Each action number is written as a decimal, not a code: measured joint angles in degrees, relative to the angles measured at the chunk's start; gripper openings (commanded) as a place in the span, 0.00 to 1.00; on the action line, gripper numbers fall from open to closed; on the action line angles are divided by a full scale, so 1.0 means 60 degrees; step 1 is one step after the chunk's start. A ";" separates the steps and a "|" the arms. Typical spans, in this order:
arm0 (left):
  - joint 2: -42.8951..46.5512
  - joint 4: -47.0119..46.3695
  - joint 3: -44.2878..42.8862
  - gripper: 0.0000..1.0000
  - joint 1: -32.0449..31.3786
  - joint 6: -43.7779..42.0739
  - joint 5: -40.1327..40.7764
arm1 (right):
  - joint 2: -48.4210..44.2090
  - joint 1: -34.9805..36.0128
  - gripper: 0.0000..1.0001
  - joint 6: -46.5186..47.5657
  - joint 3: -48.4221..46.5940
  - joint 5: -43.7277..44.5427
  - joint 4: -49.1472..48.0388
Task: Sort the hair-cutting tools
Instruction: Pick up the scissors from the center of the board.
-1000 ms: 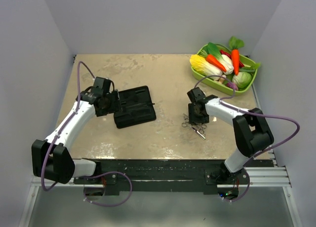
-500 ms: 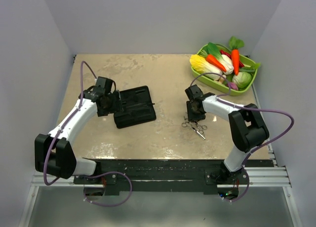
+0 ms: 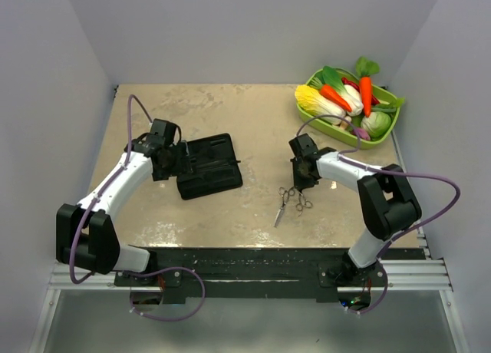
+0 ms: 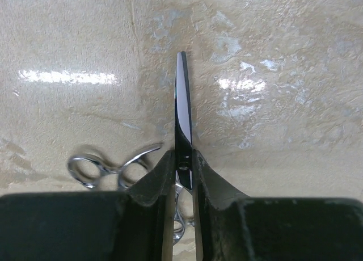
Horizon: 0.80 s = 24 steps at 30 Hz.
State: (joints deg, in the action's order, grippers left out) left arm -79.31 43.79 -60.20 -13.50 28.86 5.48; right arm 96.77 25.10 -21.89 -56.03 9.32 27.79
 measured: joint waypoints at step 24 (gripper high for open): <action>-0.0080 -0.0007 -0.0018 0.77 0.0004 -0.0109 -0.0058 | 0.0364 -0.0321 0.38 -0.0153 -0.0379 0.0113 -0.0226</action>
State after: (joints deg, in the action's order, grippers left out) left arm -79.79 43.75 -60.31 -13.47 28.21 5.13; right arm 98.96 23.18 -22.81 -58.30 10.00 26.44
